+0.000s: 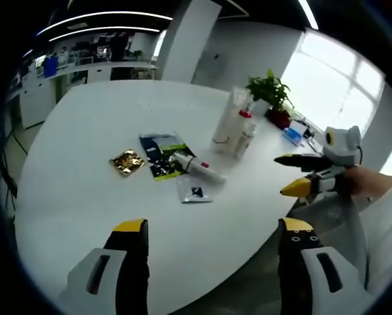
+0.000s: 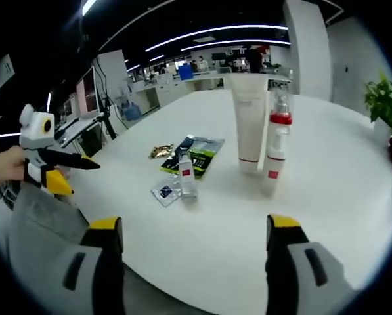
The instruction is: Arrange the skincare products in the storage area until every visible bottle or jar stands upright without overlapping.
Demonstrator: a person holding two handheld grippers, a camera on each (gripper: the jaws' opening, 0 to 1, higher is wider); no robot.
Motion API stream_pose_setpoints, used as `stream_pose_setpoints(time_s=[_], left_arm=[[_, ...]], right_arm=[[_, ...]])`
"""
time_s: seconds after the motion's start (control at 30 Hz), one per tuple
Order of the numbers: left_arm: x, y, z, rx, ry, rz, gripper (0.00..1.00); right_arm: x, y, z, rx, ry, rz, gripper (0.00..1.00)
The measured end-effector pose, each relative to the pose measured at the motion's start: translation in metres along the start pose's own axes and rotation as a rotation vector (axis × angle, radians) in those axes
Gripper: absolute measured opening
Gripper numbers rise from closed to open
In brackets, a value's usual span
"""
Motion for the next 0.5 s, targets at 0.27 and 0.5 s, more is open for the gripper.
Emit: stream_pose_setpoints(time_s=[0.27, 0.5], left_arm=[[-0.001, 0.012, -0.005, -0.014, 0.016, 0.041, 0.89], [-0.007, 0.022, -0.008, -0.023, 0.010, 0.049, 0.92]], right_arm=[[0.004, 0.015, 0.004, -0.015, -0.015, 0.020, 0.96], [0.009, 0.025, 0.007, -0.032, -0.032, 0.050, 1.00]])
Point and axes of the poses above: the point that each gripper's makers call its tool centre point, and the gripper's own axes: y roughly backward along the fingers, x roughly to its left, z roughly out of its top, the point moved 6 cm from there along y, roughly backward along the fingers, and after that the axes turned 8 degrees about -z, right-handed, at the moved point
